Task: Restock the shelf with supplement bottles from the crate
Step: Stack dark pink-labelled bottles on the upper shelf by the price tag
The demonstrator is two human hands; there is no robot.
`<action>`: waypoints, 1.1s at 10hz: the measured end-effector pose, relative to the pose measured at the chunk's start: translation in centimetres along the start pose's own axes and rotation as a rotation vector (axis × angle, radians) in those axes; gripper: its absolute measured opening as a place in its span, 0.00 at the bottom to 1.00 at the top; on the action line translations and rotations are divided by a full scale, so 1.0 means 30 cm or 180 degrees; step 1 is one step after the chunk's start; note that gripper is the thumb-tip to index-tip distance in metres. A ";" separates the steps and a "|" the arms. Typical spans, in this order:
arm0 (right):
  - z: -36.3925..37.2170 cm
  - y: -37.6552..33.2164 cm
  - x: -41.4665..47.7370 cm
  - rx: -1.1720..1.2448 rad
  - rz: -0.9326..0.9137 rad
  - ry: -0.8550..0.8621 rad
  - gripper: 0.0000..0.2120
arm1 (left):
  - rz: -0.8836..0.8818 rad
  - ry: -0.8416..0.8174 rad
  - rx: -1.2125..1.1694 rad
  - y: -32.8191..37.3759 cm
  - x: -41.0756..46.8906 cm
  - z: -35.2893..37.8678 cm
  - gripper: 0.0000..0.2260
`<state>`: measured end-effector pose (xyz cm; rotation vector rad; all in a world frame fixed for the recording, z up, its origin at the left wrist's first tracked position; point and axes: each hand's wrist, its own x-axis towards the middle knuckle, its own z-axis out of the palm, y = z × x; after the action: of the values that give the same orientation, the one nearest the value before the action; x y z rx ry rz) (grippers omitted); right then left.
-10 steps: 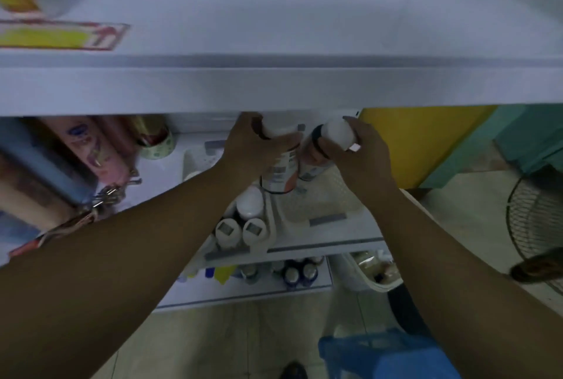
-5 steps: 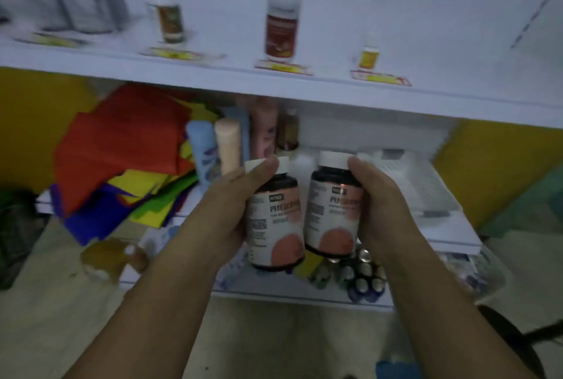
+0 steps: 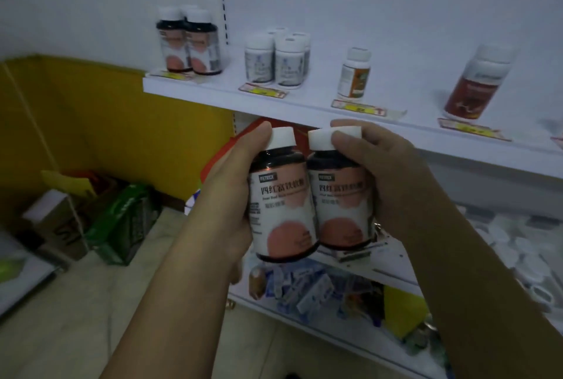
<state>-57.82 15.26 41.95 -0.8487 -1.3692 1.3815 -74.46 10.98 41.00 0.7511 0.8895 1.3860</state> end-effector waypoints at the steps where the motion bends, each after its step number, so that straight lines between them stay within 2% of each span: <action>1: 0.055 -0.020 0.133 0.0048 -0.0218 -0.0171 0.09 | 0.0235 -0.0213 0.0109 0.088 0.083 -0.047 0.31; 2: 0.122 -0.044 0.275 0.0178 -0.0359 -0.0396 0.09 | 0.0504 -0.0305 0.0449 0.203 0.160 -0.098 0.23; 3: 0.214 -0.077 0.424 0.0355 -0.0490 -0.0623 0.13 | 0.0890 -0.0069 0.0935 0.328 0.234 -0.171 0.24; 4: 0.317 -0.115 0.551 0.0350 -0.0675 -0.0707 0.14 | 0.1209 0.0168 0.1027 0.413 0.296 -0.238 0.22; 5: 0.413 -0.171 0.652 0.0105 -0.0882 -0.0691 0.20 | 0.1607 0.0528 0.1212 0.492 0.367 -0.297 0.21; 6: 0.481 -0.255 0.754 -0.0167 -0.1304 -0.0674 0.20 | 0.2155 0.0729 0.1597 0.630 0.481 -0.343 0.24; 7: 0.520 -0.369 0.869 -0.0492 -0.1868 -0.0152 0.14 | 0.2699 0.0669 0.1722 0.810 0.617 -0.395 0.24; 8: 0.531 -0.446 1.031 -0.0929 -0.2017 0.0485 0.18 | 0.3124 0.0567 0.1782 1.008 0.750 -0.444 0.29; 9: 0.556 -0.439 1.179 -0.1289 -0.1785 0.0845 0.20 | 0.3242 0.0202 0.1552 1.192 0.923 -0.494 0.20; 10: 0.556 -0.407 1.320 -0.1727 -0.1082 0.1057 0.21 | 0.2956 -0.0126 0.1451 1.298 1.137 -0.528 0.15; 11: 0.552 -0.351 1.402 -0.2046 -0.0482 0.0984 0.19 | 0.2368 -0.0409 0.1526 1.303 1.356 -0.553 0.14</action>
<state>-83.58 49.01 60.72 -1.2812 -1.6074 0.6483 -109.10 52.90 63.43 1.6389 0.8870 1.7493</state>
